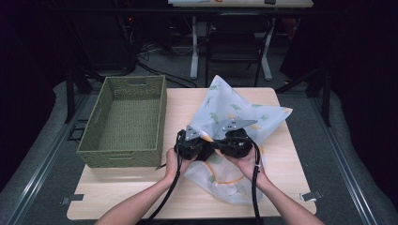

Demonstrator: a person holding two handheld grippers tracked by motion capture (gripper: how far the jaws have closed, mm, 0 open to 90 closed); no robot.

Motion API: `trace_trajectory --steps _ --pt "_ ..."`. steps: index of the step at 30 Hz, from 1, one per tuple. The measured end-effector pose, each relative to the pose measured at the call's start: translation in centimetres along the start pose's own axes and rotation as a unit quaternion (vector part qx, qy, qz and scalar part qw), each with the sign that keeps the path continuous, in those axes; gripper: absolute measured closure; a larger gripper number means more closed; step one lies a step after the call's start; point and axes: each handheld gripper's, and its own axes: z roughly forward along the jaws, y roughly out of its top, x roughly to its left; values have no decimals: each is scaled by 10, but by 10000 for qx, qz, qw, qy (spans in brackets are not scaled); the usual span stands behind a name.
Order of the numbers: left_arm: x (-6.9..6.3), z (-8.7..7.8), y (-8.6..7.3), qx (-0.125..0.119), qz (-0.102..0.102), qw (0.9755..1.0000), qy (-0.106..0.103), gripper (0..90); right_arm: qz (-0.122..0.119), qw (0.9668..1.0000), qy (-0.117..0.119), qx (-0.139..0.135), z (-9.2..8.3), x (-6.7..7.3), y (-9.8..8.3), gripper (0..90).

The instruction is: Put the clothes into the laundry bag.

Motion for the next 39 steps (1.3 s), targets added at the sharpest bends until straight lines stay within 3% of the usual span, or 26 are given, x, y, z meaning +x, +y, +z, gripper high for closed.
trace_trajectory --steps 5,6,8,10,14,16,17,19,20,21,24,27,30,33,35,37,38,39 --pt "-2 9 6 -344 -274 9990 -69 861 104 9999 0 -116 -3 -2 0 877" --pt "-3 11 4 -379 -375 9985 -94 860 102 9999 -4 -136 -3 -3 0 877" --pt "-4 13 2 -352 -385 9986 -80 858 163 9998 -4 -153 -3 -4 0 877" --pt "-8 20 -6 -448 -555 9974 -115 857 243 9996 11 -126 -2 -4 -2 877" --pt "-9 24 -6 -686 -749 9947 -140 856 284 9995 28 -104 0 -6 -3 877" --pt "-10 26 -5 -688 -760 9946 -161 849 272 9996 25 -86 1 -6 -4 877" --pt "-12 31 -6 -441 -578 9972 -162 838 254 9997 16 -31 3 -5 -5 877" --pt "-12 33 -7 -367 -556 9976 -191 792 203 9998 -26 18 5 -4 -6 876" --pt "-12 37 -10 -48 -364 9990 -249 749 201 9998 -45 70 5 -4 -7 877" --pt "-12 37 -10 -48 -364 9990 -249 712 232 9997 -49 104 6 -4 -8 877" --pt "-13 34 -11 279 6 9992 -298 574 138 9997 -137 177 5 -5 -9 877" --pt "-13 29 -11 421 113 9986 -295 438 122 9995 -182 208 5 -7 -9 877" --pt "-11 12 -13 509 325 9978 -255 374 118 9993 -240 247 3 -9 -10 877" --pt "-8 5 -13 480 323 9980 -266 359 117 9992 -277 262 2 -10 -10 878" --pt "-3 -9 -14 527 406 9976 -192 349 108 9991 -321 261 2 -13 -10 877" --pt "0 -11 -14 531 408 9977 -100 331 127 9990 -328 281 2 -13 -11 877" --pt "6 -13 -15 550 239 9982 -16 313 94 9989 -348 303 3 -14 -11 877" --pt "6 -13 -15 550 239 9982 -16 291 94 9989 -348 303 3 -14 -11 877"
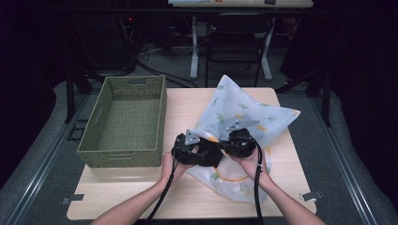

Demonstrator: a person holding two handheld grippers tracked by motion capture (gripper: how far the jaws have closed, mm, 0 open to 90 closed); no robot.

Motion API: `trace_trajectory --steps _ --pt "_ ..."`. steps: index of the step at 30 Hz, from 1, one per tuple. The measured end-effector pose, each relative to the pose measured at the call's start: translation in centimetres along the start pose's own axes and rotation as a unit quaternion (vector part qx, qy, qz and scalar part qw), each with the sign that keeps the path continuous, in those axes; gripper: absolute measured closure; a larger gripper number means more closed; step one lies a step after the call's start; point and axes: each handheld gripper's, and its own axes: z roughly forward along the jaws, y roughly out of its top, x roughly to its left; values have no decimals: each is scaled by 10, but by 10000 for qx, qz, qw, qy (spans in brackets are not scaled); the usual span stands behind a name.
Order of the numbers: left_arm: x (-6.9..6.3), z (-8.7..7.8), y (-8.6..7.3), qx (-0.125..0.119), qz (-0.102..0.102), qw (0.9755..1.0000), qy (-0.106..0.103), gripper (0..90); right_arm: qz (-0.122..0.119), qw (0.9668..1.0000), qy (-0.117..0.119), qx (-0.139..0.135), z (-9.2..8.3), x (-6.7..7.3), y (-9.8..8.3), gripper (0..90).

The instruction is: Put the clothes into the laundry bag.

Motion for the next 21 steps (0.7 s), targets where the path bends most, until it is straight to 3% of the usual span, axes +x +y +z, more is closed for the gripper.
trace_trajectory --steps 1,6,7,8,9,10,12,13,16,18,21 --pt "4 1 -1 17 -111 9999 102 286 -16 10000 -39 21 0 0 0 877" --pt "10 13 -2 225 -187 9996 11 249 27 10000 -30 10 0 -2 1 877" --pt "13 20 -3 273 -356 9988 -183 254 36 10000 -19 30 0 -4 1 876" --pt "13 20 -3 273 -356 9988 -183 264 36 10000 -19 30 0 -4 1 876" --pt "17 29 -4 252 -551 9978 -275 281 59 10000 2 48 1 -5 1 876" --pt "20 32 -4 221 -626 9969 -418 310 60 10000 7 58 2 -5 1 876" --pt "20 36 -6 214 -638 9967 -446 427 48 10000 6 35 2 -6 1 876" --pt "19 39 -6 208 -665 9964 -491 549 73 10000 15 46 2 -6 1 876" --pt "18 44 -6 163 -618 9966 -519 788 72 10000 22 17 2 -6 2 877" --pt "18 44 -5 185 -611 9969 -460 847 87 10000 48 -10 2 -6 3 877" --pt "13 43 2 70 -584 9975 -397 859 102 9999 82 -84 0 -4 4 877"
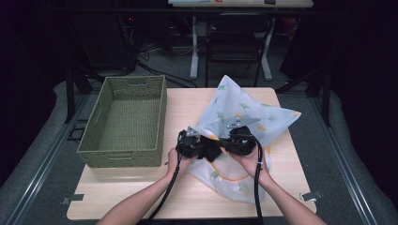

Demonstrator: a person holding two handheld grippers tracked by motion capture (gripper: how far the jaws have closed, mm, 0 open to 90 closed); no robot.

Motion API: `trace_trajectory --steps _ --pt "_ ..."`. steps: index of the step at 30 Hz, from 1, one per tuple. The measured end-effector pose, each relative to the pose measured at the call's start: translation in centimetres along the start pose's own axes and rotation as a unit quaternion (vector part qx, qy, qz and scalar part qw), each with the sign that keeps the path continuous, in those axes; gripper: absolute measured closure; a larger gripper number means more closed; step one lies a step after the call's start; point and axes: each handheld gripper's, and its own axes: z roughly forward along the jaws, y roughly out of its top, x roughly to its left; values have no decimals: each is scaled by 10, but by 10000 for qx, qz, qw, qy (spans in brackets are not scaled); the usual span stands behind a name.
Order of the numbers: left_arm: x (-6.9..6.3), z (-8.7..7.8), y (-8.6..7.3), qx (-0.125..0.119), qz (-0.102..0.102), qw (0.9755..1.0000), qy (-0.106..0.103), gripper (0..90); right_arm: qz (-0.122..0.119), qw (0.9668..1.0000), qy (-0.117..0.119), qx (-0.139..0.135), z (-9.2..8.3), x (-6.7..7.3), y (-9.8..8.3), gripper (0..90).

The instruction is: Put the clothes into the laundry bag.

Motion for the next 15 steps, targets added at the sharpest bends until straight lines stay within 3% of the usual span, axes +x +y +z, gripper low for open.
trace_trajectory --steps 8,10,13,15 --pt "-19 -7 22 -717 135 9973 -67 861 52 9995 145 -260 -7 5 4 877" --pt "-21 -1 21 -645 232 9976 -4 860 82 9996 157 -222 -7 5 3 878" --pt "-18 11 16 -373 140 9992 -29 841 135 9998 165 -33 -4 2 0 877" --pt "-17 16 12 -206 174 9996 -59 774 134 9997 177 111 -2 1 -3 875"
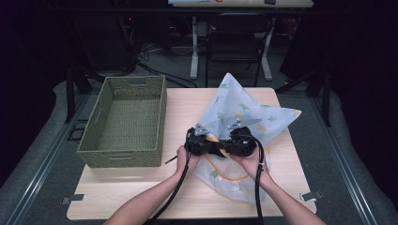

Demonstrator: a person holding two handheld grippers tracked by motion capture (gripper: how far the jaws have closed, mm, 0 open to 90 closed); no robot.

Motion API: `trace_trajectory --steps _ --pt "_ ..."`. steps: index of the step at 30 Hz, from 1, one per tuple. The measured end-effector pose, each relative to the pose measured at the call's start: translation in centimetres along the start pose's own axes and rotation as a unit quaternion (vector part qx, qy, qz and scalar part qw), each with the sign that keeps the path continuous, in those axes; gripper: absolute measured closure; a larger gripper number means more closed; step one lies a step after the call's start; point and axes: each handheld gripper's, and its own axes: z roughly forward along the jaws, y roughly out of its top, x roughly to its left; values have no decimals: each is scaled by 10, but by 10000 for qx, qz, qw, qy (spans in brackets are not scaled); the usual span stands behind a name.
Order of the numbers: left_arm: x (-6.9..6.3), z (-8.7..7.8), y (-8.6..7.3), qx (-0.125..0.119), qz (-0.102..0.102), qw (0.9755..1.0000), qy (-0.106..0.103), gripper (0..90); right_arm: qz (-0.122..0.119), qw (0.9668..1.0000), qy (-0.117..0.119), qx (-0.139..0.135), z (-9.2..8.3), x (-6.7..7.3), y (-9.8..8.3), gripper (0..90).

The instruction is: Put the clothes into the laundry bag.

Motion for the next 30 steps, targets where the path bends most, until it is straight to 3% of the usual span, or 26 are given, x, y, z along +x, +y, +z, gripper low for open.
trace_trajectory --steps 2,6,7,10,11,14,15,18,20,22,26,28,30 --pt "-1 0 -1 140 112 9998 -12 695 21 10000 -3 56 1 -1 -2 874" --pt "-1 -7 1 429 269 9987 -90 451 -11 10000 -19 62 0 -1 -2 872" --pt "-2 -13 3 537 456 9975 -92 396 -28 10000 -24 63 0 -1 -2 871" --pt "-2 -22 3 553 525 9971 -86 328 -52 10000 -32 70 0 0 -2 870" --pt "-1 -34 4 594 530 9967 -141 290 -63 9999 -45 77 0 0 -1 870" --pt "1 -44 3 526 453 9975 -132 260 -80 9999 -46 60 0 0 -1 870" --pt "4 -55 3 488 454 9978 -26 260 -84 9999 -60 57 -1 1 -1 871" --pt "7 -63 2 505 358 9980 121 262 -96 9999 -70 71 -1 1 -1 870" --pt "13 -69 -3 652 290 9967 398 305 -118 9999 -76 68 -1 1 -1 870" --pt "13 -69 -6 704 240 9961 478 334 -120 9999 -73 72 -1 1 0 870" --pt "15 -65 -18 964 197 9919 800 423 -189 9998 -57 91 0 1 -1 871" --pt "16 -64 -19 950 161 9914 882 488 -171 9998 -66 108 -1 1 -2 871" --pt "20 -58 -23 918 13 9892 1142 558 -203 9997 -62 111 -1 1 -4 870"
